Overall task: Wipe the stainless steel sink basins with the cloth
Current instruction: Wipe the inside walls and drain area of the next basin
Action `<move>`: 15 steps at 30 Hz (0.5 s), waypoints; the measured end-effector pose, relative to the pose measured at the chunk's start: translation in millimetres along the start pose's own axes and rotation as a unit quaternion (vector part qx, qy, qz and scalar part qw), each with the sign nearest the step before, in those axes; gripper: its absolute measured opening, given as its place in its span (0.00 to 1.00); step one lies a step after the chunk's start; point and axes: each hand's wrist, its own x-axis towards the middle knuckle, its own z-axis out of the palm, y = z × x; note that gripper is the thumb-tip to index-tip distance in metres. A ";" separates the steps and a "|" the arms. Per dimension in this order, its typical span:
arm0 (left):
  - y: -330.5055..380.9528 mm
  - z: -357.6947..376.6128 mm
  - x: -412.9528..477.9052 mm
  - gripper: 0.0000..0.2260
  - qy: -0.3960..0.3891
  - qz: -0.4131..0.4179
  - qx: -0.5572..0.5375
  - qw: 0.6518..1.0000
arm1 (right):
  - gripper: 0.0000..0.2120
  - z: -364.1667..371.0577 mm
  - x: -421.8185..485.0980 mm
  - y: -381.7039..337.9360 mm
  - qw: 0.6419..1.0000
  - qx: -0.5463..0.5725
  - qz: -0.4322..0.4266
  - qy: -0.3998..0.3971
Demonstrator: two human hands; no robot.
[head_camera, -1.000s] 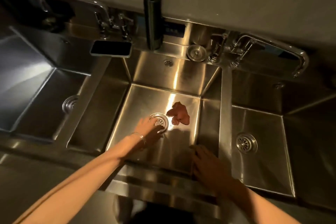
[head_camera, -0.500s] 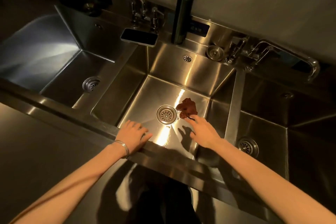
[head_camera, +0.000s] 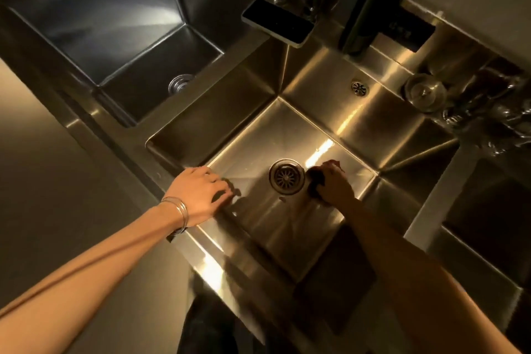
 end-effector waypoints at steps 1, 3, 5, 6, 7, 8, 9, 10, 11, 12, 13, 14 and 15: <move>0.9 -0.1 0.3 0.20 0.010 -0.006 -0.011 1.000 | 0.24 7.9 11.1 8.1 1.000 0.017 0.024 -0.006; 3.4 -2.7 -0.8 0.25 0.031 -0.010 -0.031 0.999 | 0.29 23.8 29.9 19.7 0.993 0.065 0.096 -0.031; 4.1 -4.5 -1.4 0.25 0.038 -0.013 -0.036 0.999 | 0.34 41.0 46.5 27.0 0.979 0.124 0.154 -0.051; 4.1 -5.0 -0.9 0.25 0.039 -0.013 -0.037 0.998 | 0.36 49.3 53.8 28.7 0.971 0.150 0.178 -0.058; 4.2 -5.2 -0.8 0.24 0.042 -0.012 -0.035 0.998 | 0.37 57.6 59.5 30.0 0.966 0.158 0.195 -0.061; 4.4 -5.2 -0.7 0.23 0.046 -0.011 -0.032 0.998 | 0.37 65.1 64.0 31.2 0.970 0.134 0.195 -0.057; 4.7 -5.4 -0.8 0.22 0.049 -0.010 -0.030 0.998 | 0.35 70.8 68.2 33.3 0.979 0.089 0.178 -0.042; 5.2 -5.9 -0.6 0.21 0.050 -0.008 -0.028 0.998 | 0.32 74.5 73.3 37.0 0.987 0.042 0.152 -0.024; 5.5 -6.6 -0.6 0.20 0.049 -0.005 -0.023 0.999 | 0.30 75.9 79.1 41.2 0.992 0.009 0.129 -0.005; 5.4 -7.5 -0.4 0.19 0.048 -0.004 -0.017 0.999 | 0.28 74.8 86.5 43.8 0.992 0.001 0.123 0.014; 5.3 -8.6 0.0 0.18 0.045 -0.004 -0.012 0.999 | 0.26 73.8 95.0 44.5 0.990 0.014 0.135 0.036; 5.6 -9.3 0.3 0.17 0.039 -0.007 -0.012 0.999 | 0.24 73.2 102.3 42.0 0.984 0.037 0.161 0.060; 5.8 -9.4 0.0 0.16 0.033 -0.009 -0.015 0.999 | 0.23 72.9 108.6 35.8 0.977 0.055 0.188 0.078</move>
